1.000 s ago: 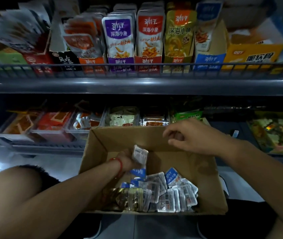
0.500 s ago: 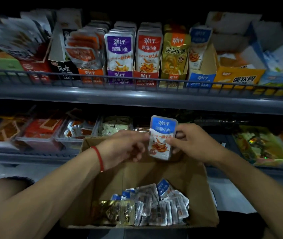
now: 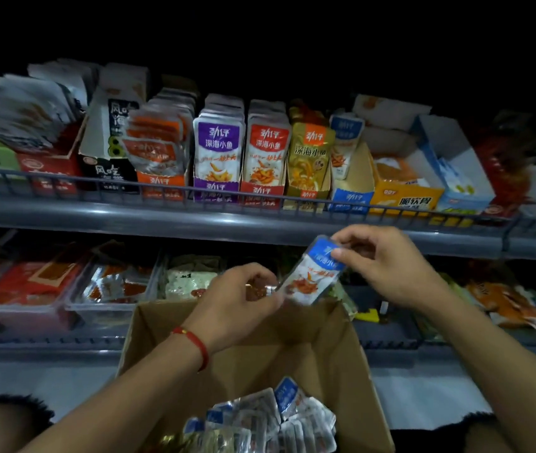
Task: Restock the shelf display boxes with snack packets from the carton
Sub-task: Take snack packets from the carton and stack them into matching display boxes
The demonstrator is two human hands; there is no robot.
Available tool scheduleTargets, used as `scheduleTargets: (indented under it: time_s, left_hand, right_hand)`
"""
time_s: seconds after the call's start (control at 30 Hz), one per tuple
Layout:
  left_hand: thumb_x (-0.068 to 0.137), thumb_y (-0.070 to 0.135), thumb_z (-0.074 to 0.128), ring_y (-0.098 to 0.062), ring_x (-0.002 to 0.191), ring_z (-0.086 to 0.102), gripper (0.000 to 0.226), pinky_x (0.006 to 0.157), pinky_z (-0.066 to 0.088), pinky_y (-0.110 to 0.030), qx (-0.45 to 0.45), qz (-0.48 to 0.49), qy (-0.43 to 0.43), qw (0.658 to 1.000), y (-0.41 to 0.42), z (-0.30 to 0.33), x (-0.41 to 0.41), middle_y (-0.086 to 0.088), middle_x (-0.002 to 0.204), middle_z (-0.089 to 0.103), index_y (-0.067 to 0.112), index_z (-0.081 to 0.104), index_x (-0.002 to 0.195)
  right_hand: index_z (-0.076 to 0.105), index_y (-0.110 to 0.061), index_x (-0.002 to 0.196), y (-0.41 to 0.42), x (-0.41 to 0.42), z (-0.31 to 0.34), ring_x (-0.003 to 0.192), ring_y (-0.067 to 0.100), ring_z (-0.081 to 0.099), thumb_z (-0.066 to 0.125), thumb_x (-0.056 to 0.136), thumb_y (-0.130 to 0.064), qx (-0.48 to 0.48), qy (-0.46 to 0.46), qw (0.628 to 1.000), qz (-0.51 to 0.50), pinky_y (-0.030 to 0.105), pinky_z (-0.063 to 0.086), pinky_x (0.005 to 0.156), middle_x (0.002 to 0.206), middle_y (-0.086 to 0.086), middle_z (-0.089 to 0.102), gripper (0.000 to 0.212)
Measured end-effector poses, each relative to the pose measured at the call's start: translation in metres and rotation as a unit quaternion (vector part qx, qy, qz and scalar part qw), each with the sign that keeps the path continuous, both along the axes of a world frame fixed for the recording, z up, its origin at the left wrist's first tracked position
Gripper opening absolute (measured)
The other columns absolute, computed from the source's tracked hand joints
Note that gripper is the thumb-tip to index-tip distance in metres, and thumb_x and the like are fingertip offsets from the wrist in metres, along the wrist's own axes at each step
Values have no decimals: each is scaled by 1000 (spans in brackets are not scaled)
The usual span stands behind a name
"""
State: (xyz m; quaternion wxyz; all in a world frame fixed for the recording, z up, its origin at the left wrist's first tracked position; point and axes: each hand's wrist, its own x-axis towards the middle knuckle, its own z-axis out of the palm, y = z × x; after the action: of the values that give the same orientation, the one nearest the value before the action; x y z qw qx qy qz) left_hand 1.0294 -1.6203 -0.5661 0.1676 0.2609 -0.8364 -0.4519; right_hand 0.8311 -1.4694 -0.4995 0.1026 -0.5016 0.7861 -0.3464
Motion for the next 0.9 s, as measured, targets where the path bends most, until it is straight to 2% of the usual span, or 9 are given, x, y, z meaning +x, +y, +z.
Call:
scheduleTargets:
  time_s: [0.07,0.2,0.33,0.47,0.57,0.73,0.9]
  left_hand:
    - [90,31,71,-1,84,62,15,69,48,-14,-12,32,23,999,-10,7,3,16,97,65,35,66,103]
    - [92,19,68,-6,89,60,23,75,54,-25,-45,83,32,995,-32,19,12,13,101,59,34,61,107]
    - [90,15,69,-3,88,57,24,72,44,-14,-87,115,33,989,-47,25,16,13,99,59,33,60,105]
    - [91,17,68,-4,93,56,25,80,52,-26,-64,116,25,991,-50,28,13,13,103,58,37,59,104]
    - [92,18,67,-4,96,56,24,77,47,-21,-59,106,26,992,-51,27,10,14,104,58,36,60,105]
    - [91,15,68,-2,88,59,21,69,44,-14,-60,118,31,991,-66,31,9,15,94,63,35,64,96]
    - [93,18,67,-2,87,60,19,68,45,-14,-35,116,35,992,-72,32,12,14,94,64,36,64,95]
  right_hand:
    - [72,-27,101,2,-15,31,91,3,67,68,96,-21,-3,73,997,-20,32,57,82,95,-12,72,9]
    - [71,-20,106,1,-49,97,90,5,64,65,98,-20,-69,225,969,-71,14,46,77,98,-6,69,10]
    - [69,-6,119,-27,-89,133,106,20,63,62,101,-22,-94,315,935,-133,30,47,89,111,7,70,25]
    - [67,-9,125,-61,-120,135,116,27,62,59,103,-22,-75,311,933,-163,34,49,93,124,13,68,27]
    - [67,-12,127,-86,-134,128,118,32,60,59,102,-21,-42,326,928,-177,46,52,97,125,14,68,28]
    - [65,-14,128,-121,-143,105,115,32,61,59,101,-17,14,335,922,-192,36,47,84,127,13,65,28]
    - [65,-13,126,-135,-146,84,115,35,62,57,101,-15,55,365,912,-178,45,53,88,126,15,65,26]
